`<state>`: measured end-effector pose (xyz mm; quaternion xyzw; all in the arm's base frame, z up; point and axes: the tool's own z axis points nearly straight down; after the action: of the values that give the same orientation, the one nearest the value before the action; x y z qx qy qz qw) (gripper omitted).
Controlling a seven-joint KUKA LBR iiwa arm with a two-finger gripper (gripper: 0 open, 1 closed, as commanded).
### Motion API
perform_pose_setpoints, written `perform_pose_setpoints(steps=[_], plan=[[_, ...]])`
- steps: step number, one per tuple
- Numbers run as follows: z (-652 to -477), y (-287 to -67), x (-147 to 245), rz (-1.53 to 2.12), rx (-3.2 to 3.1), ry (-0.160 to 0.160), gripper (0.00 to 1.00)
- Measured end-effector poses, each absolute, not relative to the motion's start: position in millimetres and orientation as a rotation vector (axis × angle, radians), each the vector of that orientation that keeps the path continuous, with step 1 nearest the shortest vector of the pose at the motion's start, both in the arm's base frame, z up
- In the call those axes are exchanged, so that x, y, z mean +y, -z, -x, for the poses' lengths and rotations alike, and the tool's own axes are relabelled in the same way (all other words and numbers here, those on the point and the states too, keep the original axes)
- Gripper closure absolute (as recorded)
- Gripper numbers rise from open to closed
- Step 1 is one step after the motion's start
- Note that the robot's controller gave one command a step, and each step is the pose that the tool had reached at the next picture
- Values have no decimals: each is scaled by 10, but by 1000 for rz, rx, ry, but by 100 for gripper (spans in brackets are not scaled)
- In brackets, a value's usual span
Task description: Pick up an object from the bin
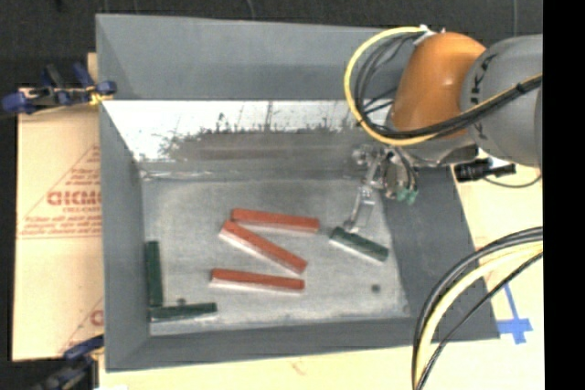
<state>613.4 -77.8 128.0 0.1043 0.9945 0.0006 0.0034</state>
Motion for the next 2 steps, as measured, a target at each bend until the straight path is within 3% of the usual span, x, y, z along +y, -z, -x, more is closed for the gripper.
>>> perform_pose_setpoints(steps=[1,2], plan=[[-6010,-995,-664,-400,3113,3,0],[-5947,-713,-629,-382,3114,0,100]])
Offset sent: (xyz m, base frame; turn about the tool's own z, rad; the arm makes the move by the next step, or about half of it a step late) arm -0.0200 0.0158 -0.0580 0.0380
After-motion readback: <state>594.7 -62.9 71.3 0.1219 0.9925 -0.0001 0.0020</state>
